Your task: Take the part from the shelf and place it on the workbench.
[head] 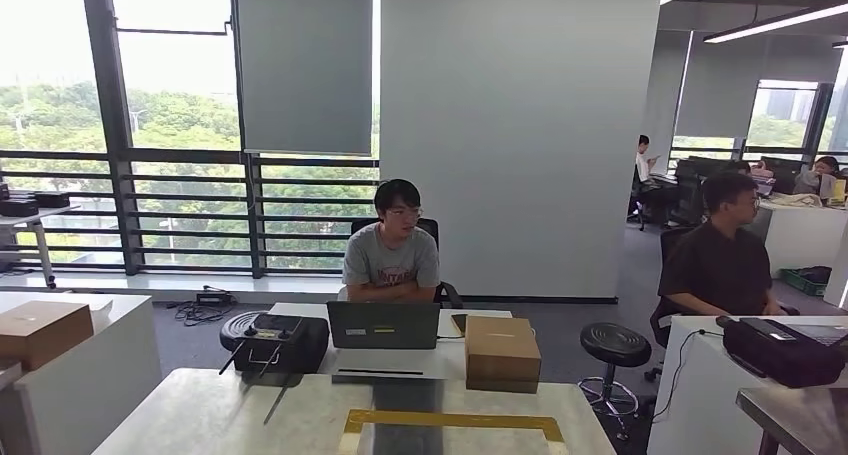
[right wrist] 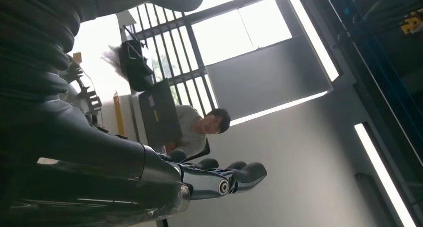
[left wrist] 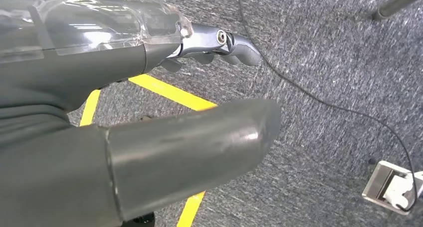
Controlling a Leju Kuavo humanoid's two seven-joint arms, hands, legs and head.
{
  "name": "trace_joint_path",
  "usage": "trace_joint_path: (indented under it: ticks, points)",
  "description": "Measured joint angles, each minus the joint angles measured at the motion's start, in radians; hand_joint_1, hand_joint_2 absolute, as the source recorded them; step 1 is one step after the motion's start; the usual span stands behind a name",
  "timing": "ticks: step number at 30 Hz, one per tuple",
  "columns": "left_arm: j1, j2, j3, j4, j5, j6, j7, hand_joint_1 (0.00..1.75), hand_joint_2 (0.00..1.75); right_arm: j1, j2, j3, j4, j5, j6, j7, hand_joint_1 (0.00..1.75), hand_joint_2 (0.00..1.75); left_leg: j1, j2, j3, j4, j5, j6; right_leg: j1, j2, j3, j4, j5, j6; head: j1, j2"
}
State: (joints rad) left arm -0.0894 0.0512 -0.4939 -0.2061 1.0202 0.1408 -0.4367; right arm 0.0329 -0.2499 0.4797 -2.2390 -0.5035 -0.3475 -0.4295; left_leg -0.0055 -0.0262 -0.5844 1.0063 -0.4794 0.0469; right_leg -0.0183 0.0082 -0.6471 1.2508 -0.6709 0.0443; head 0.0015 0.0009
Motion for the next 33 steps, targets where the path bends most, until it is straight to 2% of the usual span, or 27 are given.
trace_joint_path:
  ticks: [2,4,5,7,9,11,13,14,15,16,18,19,20,23,24,25,27,28,29,30,31,32,33]
  points:
    - [0.000,-0.001,0.008,0.000,0.000,0.000,0.000,0.00,0.00,0.002,0.001,-0.002,0.004,0.000,0.000,0.000,0.00,1.75,-0.003,0.004,0.008,0.000,-0.005,-0.004,0.004,0.010,0.030,-0.089,0.081,-0.017,0.000,0.000]
    - [-0.003,-0.003,0.016,0.001,0.000,0.000,0.001,0.00,0.00,0.005,0.002,-0.004,0.006,-0.003,0.000,0.000,0.00,1.75,-0.004,-0.001,0.012,0.000,-0.006,-0.014,0.010,0.031,0.090,-0.228,0.170,-0.039,-0.001,0.000]
    - [-0.005,-0.005,0.018,0.001,0.000,0.000,0.002,0.00,0.00,0.007,0.002,-0.004,0.006,-0.005,0.000,0.000,0.00,1.75,0.000,-0.008,0.010,0.000,-0.004,-0.019,0.014,0.037,0.103,-0.254,0.176,-0.043,-0.001,0.000]
    - [-0.005,-0.006,0.022,0.001,-0.003,0.000,0.003,0.00,0.00,0.011,0.003,-0.005,0.006,-0.013,-0.002,-0.002,0.00,1.75,0.004,-0.027,0.007,-0.002,0.002,-0.033,0.018,0.022,0.110,-0.267,0.179,-0.048,-0.001,0.000]
    - [-0.003,-0.005,0.025,0.001,-0.012,-0.001,0.003,0.00,0.00,0.013,0.004,-0.005,0.008,-0.021,-0.005,-0.007,0.00,1.75,0.003,-0.014,-0.001,0.014,-0.016,-0.044,0.015,-0.002,0.117,-0.286,0.187,-0.056,-0.001,0.000]
    - [-0.002,-0.002,0.025,0.001,-0.026,-0.001,0.002,0.00,0.00,0.020,0.004,-0.005,0.011,-0.031,-0.007,-0.015,0.00,1.75,0.006,0.018,-0.034,0.095,-0.081,-0.055,0.011,-0.025,0.120,-0.299,0.195,-0.061,-0.002,0.000]
    - [-0.002,0.001,0.025,0.001,-0.040,-0.001,0.001,0.00,0.00,0.027,0.004,-0.005,0.017,-0.039,-0.009,-0.023,0.00,1.75,0.016,0.026,-0.080,0.216,-0.145,-0.068,0.010,-0.042,0.114,-0.297,0.198,-0.062,-0.002,0.000]
    - [-0.001,0.002,0.025,0.001,-0.046,-0.001,0.000,0.00,0.00,0.029,0.004,-0.005,0.021,-0.040,-0.009,-0.027,0.00,1.75,0.021,0.027,-0.090,0.251,-0.154,-0.075,0.009,-0.050,0.110,-0.294,0.199,-0.060,-0.002,0.000]
    - [0.000,0.004,0.025,0.001,-0.052,-0.001,-0.001,0.00,0.00,0.030,0.004,-0.005,0.025,-0.040,-0.009,-0.032,0.00,1.75,0.026,0.028,-0.081,0.250,-0.144,-0.081,0.007,-0.056,0.106,-0.291,0.199,-0.058,-0.002,0.000]
    - [0.001,0.005,0.025,0.001,-0.057,-0.001,-0.001,0.00,0.00,0.030,0.004,-0.005,0.028,-0.040,-0.008,-0.038,0.00,1.75,0.031,0.031,-0.053,0.211,-0.118,-0.088,0.005,-0.060,0.101,-0.284,0.200,-0.055,-0.002,0.000]
    - [0.001,0.007,0.024,0.001,-0.066,-0.001,0.002,0.00,0.00,0.029,0.004,-0.004,0.031,-0.037,-0.006,-0.048,0.00,1.75,0.036,0.042,0.028,0.085,-0.070,-0.097,0.000,-0.065,0.089,-0.267,0.198,-0.044,-0.002,0.000]
    - [0.001,0.009,0.024,0.001,-0.070,-0.001,0.004,0.00,0.00,0.027,0.004,-0.004,0.031,-0.035,-0.005,-0.051,0.00,1.75,0.036,0.045,0.053,0.043,-0.056,-0.096,-0.001,-0.065,0.084,-0.258,0.197,-0.037,-0.002,0.000]
    - [0.001,0.010,0.024,0.001,-0.074,-0.001,0.008,0.00,0.00,0.025,0.004,-0.004,0.031,-0.033,-0.003,-0.053,0.00,1.75,0.035,0.047,0.063,0.021,-0.055,-0.090,0.000,-0.065,0.079,-0.251,0.197,-0.029,-0.002,0.000]
    - [0.000,0.013,0.024,0.004,-0.084,-0.001,0.020,0.00,0.00,0.020,0.004,-0.002,0.030,-0.030,0.001,-0.055,0.00,1.75,0.032,0.042,0.046,0.021,-0.052,-0.060,-0.002,-0.062,0.071,-0.244,0.202,-0.010,-0.002,-0.001]
    - [-0.002,0.013,0.024,0.006,-0.088,-0.001,0.024,0.00,0.00,0.020,0.004,-0.002,0.031,-0.029,0.001,-0.055,0.00,1.75,0.031,0.040,0.041,0.021,-0.046,-0.050,-0.004,-0.053,0.065,-0.233,0.188,-0.005,-0.001,-0.001]
    - [-0.004,0.014,0.024,0.007,-0.093,-0.001,0.028,0.00,0.00,0.020,0.003,-0.001,0.031,-0.028,0.002,-0.055,0.00,1.75,0.031,0.037,0.035,0.020,-0.039,-0.042,-0.005,-0.042,0.054,-0.205,0.159,-0.001,-0.001,-0.001]
    - [-0.009,0.015,0.023,0.012,-0.108,-0.001,0.037,0.00,0.00,0.020,0.003,-0.001,0.031,-0.029,0.006,-0.055,0.00,1.75,0.025,0.031,0.018,0.021,-0.024,-0.028,-0.006,-0.022,0.018,-0.099,0.073,0.003,0.000,-0.001]
    - [-0.011,0.015,0.023,0.014,-0.117,-0.001,0.043,0.00,0.00,0.020,0.003,-0.001,0.032,-0.032,0.010,-0.056,0.00,1.75,0.021,0.027,0.009,0.021,-0.017,-0.023,-0.005,-0.019,0.002,-0.039,0.037,0.001,0.000,-0.001]
    - [-0.012,0.015,0.023,0.016,-0.127,-0.001,0.050,0.00,0.00,0.021,0.003,0.000,0.033,-0.035,0.014,-0.058,0.00,1.75,0.015,0.024,-0.001,0.021,-0.010,-0.020,-0.003,-0.018,-0.004,0.003,0.016,-0.003,0.000,-0.001]
    - [-0.013,0.016,0.022,0.019,-0.139,-0.001,0.058,0.00,0.00,0.022,0.003,0.000,0.035,-0.039,0.019,-0.060,0.00,1.75,0.010,0.020,-0.010,0.022,-0.002,-0.018,0.000,-0.017,0.004,0.014,0.016,-0.009,0.000,-0.001]
    - [-0.013,0.016,0.022,0.022,-0.153,-0.001,0.067,0.00,0.00,0.022,0.003,0.000,0.036,-0.041,0.022,-0.062,0.00,1.75,0.003,0.016,-0.019,0.022,0.005,-0.016,0.005,-0.017,0.030,-0.012,0.033,-0.019,0.000,-0.001]
    - [-0.014,0.016,0.021,0.025,-0.169,-0.001,0.076,0.00,0.00,0.022,0.003,0.000,0.037,-0.042,0.023,-0.064,0.00,1.75,-0.002,0.012,-0.027,0.022,0.012,-0.014,0.013,-0.015,0.069,-0.068,0.060,-0.033,0.000,-0.001]
    - [-0.016,0.015,0.019,0.028,-0.188,-0.001,0.085,0.00,0.00,0.022,0.003,-0.001,0.037,-0.042,0.024,-0.066,0.00,1.75,-0.005,0.009,-0.033,0.022,0.020,-0.013,0.023,-0.013,0.115,-0.139,0.082,-0.052,0.000,-0.001]
